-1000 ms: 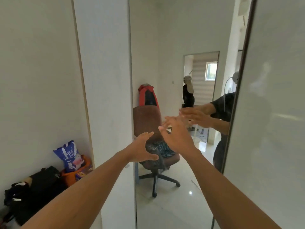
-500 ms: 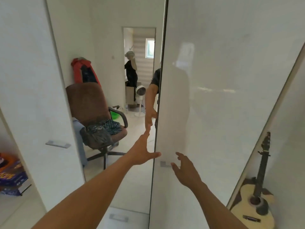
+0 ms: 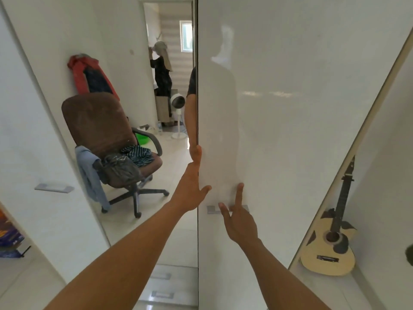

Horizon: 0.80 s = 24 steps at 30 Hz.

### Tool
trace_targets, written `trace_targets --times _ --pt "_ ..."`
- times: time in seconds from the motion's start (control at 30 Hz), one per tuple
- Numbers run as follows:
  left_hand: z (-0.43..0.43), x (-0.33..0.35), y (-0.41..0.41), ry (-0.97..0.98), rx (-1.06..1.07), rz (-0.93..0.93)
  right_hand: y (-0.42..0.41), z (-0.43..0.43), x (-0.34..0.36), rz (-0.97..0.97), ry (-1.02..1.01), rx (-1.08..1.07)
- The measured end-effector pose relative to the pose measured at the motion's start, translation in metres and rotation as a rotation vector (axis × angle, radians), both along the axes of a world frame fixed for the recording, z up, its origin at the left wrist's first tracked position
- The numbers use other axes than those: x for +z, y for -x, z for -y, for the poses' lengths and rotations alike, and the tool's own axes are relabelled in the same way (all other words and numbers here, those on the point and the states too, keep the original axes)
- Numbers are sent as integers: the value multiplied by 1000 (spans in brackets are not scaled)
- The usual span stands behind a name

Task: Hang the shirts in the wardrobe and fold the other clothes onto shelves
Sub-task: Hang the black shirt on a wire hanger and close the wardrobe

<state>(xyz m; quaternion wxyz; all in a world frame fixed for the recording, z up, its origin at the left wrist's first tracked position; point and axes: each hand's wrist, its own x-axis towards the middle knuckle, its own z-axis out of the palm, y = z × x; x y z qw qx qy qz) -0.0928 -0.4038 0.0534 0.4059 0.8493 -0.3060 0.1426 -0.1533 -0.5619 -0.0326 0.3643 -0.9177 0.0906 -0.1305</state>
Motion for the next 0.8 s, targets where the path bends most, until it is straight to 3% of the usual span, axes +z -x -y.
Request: trace_targets --times 0.27,0.57,0.8 --pt "-5 -28 37 28 94 33 46 3 -11 2 -64 -52" --pt "9 -31 148 1 27 136 125 32 -25 89 -102 -3" --pt "54 -44 229 72 -136 78 205 76 -6 141 -240 2"
